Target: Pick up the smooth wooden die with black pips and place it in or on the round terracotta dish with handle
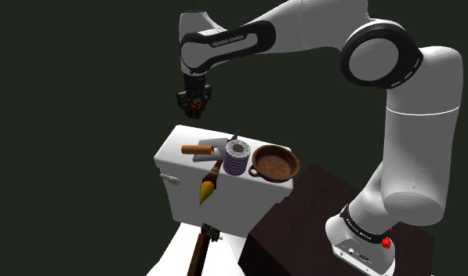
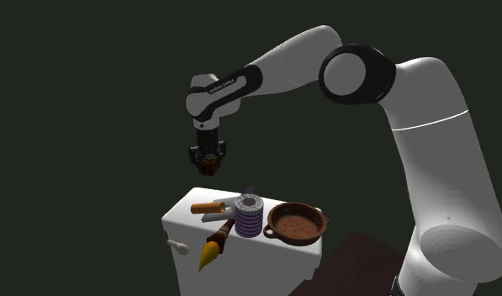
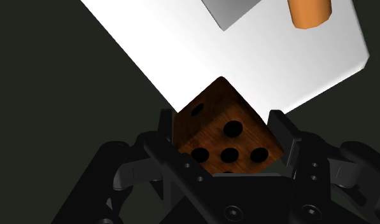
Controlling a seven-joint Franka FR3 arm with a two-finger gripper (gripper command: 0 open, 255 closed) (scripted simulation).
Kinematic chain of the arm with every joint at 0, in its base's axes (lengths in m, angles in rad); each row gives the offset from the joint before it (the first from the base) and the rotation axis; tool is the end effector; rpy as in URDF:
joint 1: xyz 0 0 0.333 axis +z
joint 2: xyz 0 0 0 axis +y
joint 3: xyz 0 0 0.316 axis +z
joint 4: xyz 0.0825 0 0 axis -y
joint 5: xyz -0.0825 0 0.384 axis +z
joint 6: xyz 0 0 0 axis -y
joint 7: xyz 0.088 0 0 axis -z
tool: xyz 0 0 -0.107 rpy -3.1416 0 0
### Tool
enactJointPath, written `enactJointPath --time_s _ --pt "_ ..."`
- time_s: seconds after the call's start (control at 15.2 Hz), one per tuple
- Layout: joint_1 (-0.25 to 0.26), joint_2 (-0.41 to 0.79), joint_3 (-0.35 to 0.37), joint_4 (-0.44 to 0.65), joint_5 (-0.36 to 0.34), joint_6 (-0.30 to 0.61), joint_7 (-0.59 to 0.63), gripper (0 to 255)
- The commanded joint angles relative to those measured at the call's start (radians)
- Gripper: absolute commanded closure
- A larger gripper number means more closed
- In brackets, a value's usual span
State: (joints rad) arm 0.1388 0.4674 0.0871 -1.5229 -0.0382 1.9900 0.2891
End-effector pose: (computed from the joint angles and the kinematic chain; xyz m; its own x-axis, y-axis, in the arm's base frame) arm 0.6732 0.1434 0.3908 0.9984 -0.0570 0.0003 -0.0570 -0.9984 -0.0046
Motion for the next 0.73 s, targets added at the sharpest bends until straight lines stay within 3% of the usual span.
enactJointPath --time_s 0.0,0.13,0.66 --pt "0.0 -0.011 0.001 0.012 0.001 -0.023 0.0 255" --pt "0.0 -0.017 0.001 0.027 0.002 -0.044 0.0 255" --pt "-0.027 -0.347 0.002 -0.449 0.031 0.102 -0.028 255"
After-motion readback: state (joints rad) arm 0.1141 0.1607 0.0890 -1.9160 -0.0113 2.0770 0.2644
